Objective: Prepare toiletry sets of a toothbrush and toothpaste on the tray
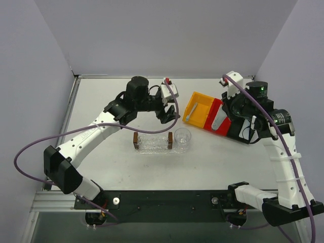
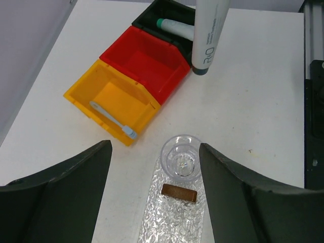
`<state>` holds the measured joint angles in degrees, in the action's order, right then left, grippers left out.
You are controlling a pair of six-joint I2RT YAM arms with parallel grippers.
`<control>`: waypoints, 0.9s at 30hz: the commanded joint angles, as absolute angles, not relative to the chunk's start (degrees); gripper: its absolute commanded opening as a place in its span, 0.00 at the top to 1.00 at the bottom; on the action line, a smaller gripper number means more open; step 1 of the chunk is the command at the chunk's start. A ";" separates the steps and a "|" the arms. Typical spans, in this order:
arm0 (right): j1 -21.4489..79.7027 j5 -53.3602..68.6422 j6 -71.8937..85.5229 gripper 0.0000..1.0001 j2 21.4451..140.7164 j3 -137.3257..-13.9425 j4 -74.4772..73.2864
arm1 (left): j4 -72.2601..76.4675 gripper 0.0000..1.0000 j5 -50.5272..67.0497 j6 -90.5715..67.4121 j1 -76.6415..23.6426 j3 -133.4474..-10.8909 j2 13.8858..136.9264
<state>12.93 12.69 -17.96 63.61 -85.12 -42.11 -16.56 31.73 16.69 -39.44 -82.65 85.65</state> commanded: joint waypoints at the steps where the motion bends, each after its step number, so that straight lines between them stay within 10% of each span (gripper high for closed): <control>1: 17.13 16.00 -16.35 1.00 65.30 -88.15 -42.71 | -14.68 0.20 38.14 15.91 -40.69 -87.09 87.62; 27: 27.42 14.33 -16.52 1.00 67.32 -89.91 -42.19 | 1.12 0.09 62.84 -1.65 -41.13 -100.63 109.07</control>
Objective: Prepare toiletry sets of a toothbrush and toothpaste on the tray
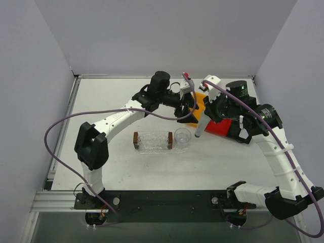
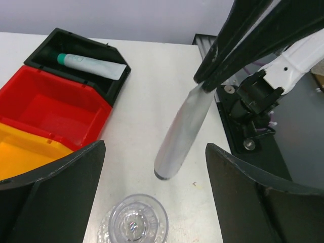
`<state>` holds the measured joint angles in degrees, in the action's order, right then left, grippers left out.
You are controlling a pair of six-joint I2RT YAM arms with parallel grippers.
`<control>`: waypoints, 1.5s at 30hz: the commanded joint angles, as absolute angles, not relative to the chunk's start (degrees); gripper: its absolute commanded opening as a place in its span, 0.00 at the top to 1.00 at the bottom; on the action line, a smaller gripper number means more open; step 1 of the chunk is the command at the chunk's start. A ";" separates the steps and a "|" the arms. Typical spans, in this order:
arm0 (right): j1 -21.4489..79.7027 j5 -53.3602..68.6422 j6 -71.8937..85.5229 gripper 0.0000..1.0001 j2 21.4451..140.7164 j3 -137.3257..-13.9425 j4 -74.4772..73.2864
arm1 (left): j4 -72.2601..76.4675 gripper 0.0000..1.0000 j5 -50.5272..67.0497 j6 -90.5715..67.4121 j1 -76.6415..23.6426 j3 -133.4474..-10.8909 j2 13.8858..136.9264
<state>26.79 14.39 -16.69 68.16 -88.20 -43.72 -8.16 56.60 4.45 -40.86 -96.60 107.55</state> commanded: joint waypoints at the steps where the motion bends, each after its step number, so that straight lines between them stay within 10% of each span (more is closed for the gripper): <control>1: 27.42 14.33 -16.44 1.00 67.32 -90.00 -42.10 | 1.93 0.09 63.54 -3.58 -41.22 -100.90 110.12; 18: 27.60 13.71 -16.17 1.00 66.62 -89.74 -42.10 | 18.87 0.10 68.90 -18.88 -43.77 -104.41 117.51; 36: 27.60 12.66 -16.00 1.00 65.92 -88.51 -41.84 | 12.34 1.00 69.00 -14.62 -43.95 -103.18 115.58; 45: 27.33 12.22 -14.77 0.75 64.60 -89.65 -41.48 | 0.09 1.00 61.01 -2.20 -43.24 -98.80 107.59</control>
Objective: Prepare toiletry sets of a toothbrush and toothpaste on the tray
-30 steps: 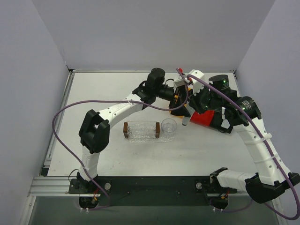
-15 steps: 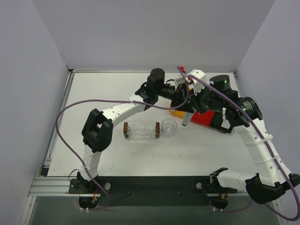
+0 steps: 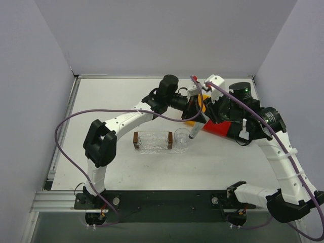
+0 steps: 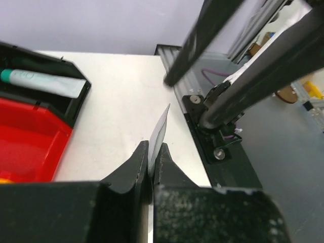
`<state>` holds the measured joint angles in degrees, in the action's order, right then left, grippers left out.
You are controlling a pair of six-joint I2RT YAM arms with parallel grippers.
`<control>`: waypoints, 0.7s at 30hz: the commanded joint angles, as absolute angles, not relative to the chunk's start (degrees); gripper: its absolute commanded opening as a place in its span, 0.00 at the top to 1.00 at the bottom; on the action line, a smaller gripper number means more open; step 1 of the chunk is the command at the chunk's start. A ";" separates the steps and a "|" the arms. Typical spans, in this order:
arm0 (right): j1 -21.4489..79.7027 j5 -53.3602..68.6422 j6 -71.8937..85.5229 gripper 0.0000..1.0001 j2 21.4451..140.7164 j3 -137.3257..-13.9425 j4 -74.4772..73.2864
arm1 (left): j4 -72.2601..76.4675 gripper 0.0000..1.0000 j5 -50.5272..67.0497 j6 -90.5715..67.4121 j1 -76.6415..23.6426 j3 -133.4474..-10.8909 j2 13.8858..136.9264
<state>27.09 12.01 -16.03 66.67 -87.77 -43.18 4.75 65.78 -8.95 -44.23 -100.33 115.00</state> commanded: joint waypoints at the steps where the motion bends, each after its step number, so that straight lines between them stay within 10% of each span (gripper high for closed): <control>1: 27.25 12.13 -14.68 0.69 64.43 -89.74 -41.48 | 0.09 1.00 60.21 -1.85 -43.16 -97.83 106.71; 21: 22.24 14.94 -13.18 0.65 63.72 -87.01 -39.90 | 20.82 1.00 23.74 -7.11 -35.34 -56.79 70.24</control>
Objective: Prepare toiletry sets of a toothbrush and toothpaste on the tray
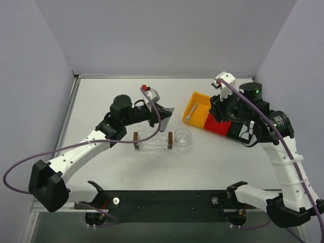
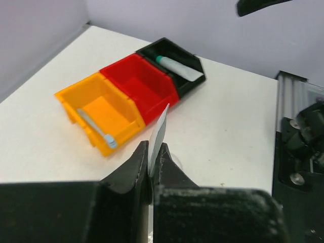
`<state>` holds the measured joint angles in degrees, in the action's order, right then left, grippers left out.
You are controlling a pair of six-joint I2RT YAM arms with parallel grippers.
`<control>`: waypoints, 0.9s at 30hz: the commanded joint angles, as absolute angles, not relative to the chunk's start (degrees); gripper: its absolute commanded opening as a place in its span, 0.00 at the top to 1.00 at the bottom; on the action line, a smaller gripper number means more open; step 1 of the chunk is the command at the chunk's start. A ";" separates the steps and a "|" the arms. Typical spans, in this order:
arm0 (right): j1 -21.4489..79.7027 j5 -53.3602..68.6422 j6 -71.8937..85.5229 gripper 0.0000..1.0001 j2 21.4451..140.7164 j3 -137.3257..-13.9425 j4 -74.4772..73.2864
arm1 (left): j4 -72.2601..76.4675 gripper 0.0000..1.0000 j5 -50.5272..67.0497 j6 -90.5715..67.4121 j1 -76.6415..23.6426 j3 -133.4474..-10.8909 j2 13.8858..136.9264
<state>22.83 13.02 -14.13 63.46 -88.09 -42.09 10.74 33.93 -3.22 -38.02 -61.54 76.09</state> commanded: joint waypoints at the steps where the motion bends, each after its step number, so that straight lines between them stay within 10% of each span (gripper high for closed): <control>1: 22.15 15.03 -13.27 0.65 63.63 -86.84 -39.73 | 21.61 1.00 22.95 -7.55 -34.90 -53.91 69.35; 27: 17.84 17.14 -12.48 0.66 66.71 -81.74 -37.27 | 37.79 1.00 11.08 -13.80 -29.36 -31.20 58.62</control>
